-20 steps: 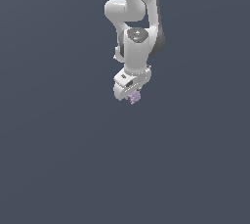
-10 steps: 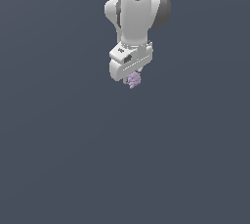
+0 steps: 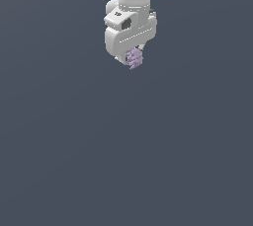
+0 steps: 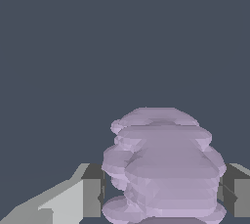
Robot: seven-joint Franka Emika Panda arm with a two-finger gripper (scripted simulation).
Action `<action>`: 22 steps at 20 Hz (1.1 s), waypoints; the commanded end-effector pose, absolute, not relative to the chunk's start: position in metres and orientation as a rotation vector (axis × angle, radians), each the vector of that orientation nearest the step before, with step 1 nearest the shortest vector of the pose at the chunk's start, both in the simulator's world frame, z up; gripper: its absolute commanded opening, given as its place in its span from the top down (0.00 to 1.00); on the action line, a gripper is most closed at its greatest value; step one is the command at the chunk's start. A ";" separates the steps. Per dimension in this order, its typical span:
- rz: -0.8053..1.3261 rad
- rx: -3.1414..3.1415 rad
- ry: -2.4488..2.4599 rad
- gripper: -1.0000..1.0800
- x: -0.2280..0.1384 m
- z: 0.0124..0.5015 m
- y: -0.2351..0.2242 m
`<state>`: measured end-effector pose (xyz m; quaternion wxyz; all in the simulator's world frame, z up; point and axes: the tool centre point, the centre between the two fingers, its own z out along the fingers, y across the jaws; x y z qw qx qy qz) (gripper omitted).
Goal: Pick up the object and move it to a goal position.
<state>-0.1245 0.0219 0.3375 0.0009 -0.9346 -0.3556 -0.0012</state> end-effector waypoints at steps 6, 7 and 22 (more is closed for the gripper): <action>-0.002 -2.935 -1.116 1.00 -0.132 0.412 0.015; -0.002 -2.935 -1.116 1.00 -0.132 0.422 0.014; 0.000 -2.937 -1.115 1.00 -0.135 0.507 0.006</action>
